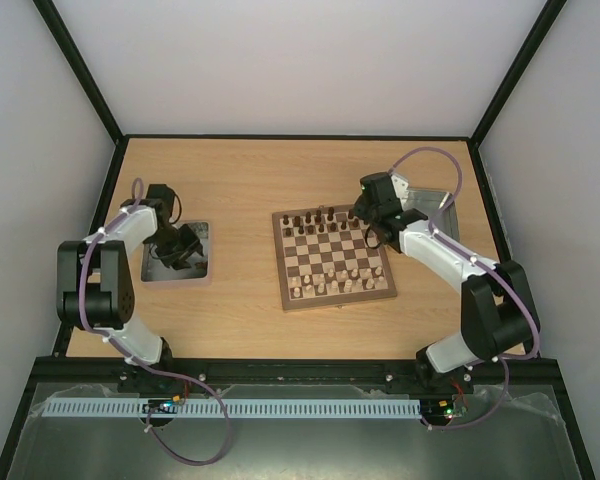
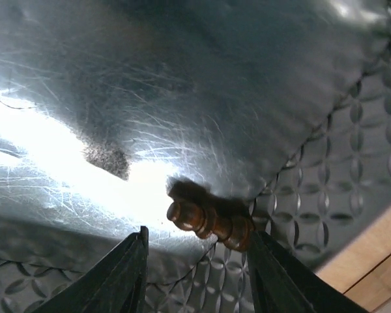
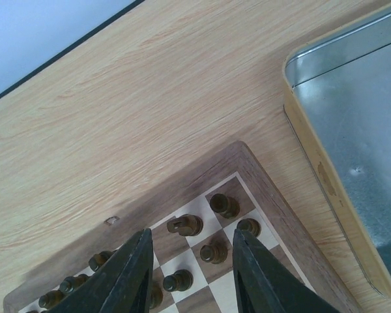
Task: Set up the chess pieces on the board
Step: Pick up the chess piece from the storage box.
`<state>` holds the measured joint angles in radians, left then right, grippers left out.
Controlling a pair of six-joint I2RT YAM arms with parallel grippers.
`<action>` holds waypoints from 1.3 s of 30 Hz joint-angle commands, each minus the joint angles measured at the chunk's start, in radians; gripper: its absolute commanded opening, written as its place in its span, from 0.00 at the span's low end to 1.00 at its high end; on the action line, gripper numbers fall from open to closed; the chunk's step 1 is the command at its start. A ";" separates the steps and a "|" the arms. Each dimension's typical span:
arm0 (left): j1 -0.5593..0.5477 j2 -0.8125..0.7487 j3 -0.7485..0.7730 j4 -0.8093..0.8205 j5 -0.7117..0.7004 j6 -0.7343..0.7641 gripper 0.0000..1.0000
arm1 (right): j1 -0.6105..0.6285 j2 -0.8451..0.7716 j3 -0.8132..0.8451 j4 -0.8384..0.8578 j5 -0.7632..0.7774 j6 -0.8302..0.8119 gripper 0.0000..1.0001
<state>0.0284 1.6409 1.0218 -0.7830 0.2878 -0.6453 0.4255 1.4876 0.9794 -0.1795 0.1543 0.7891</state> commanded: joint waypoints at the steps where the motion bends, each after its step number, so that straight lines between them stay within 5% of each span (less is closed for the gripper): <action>1: 0.016 -0.015 -0.063 0.080 0.045 -0.196 0.45 | -0.004 0.017 0.041 -0.058 0.037 -0.027 0.34; 11: 0.012 -0.078 -0.256 0.291 0.071 -0.490 0.44 | -0.004 -0.004 0.052 -0.089 0.035 -0.111 0.34; 28: -0.001 -0.037 -0.227 0.279 -0.111 -0.524 0.18 | -0.004 -0.067 0.038 -0.043 0.065 -0.205 0.34; 32: -0.008 -0.106 -0.219 0.272 -0.178 -0.494 0.10 | -0.004 -0.072 0.037 0.008 -0.062 -0.263 0.36; 39: -0.034 -0.273 -0.204 0.309 -0.241 -0.406 0.03 | -0.004 -0.009 0.054 0.125 -0.513 -0.329 0.43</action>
<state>0.0105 1.4609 0.8051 -0.4957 0.1196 -1.1091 0.4244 1.4425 1.0035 -0.1448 -0.0845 0.5091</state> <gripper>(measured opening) 0.116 0.411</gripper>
